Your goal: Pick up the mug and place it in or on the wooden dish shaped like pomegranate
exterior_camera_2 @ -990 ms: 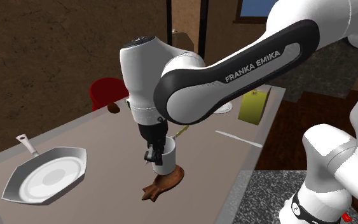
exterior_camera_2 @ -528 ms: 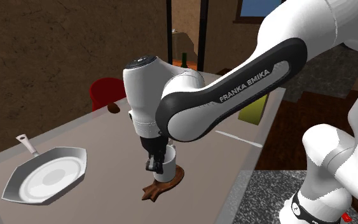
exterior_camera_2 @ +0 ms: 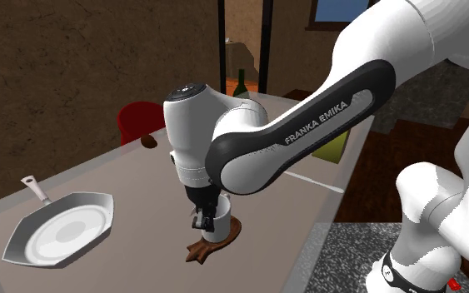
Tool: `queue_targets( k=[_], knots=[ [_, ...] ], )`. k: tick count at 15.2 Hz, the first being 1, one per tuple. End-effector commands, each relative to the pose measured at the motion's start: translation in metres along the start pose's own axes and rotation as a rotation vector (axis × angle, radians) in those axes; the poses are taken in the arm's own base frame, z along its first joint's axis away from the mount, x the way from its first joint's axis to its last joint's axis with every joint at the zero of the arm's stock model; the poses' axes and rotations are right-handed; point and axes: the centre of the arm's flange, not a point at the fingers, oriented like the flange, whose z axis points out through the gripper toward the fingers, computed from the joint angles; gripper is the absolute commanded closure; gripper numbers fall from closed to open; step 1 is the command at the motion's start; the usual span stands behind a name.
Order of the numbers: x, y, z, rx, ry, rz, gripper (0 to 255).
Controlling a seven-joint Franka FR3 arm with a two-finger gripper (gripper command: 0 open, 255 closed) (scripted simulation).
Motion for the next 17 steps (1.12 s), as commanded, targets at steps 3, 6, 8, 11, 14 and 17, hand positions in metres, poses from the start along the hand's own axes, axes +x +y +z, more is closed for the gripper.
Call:
queue_targets(
  k=[3, 6, 8, 11, 14, 17],
  knots=[
    [0.0, 0.0, 0.0, 0.0, 0.0, 0.0, 0],
    [0.0, 0.0, 0.0, 0.0, 0.0, 0.0, 0],
    [0.0, 0.0, 0.0, 0.0, 0.0, 0.0, 0],
    [0.0, 0.0, -0.04, 0.0, 0.0, 0.0, 0],
    [0.0, 0.0, -0.05, 0.0, 0.0, 0.0, 0],
    [0.0, 0.0, -0.05, 0.0, 0.0, 0.0, 0]
  ],
)
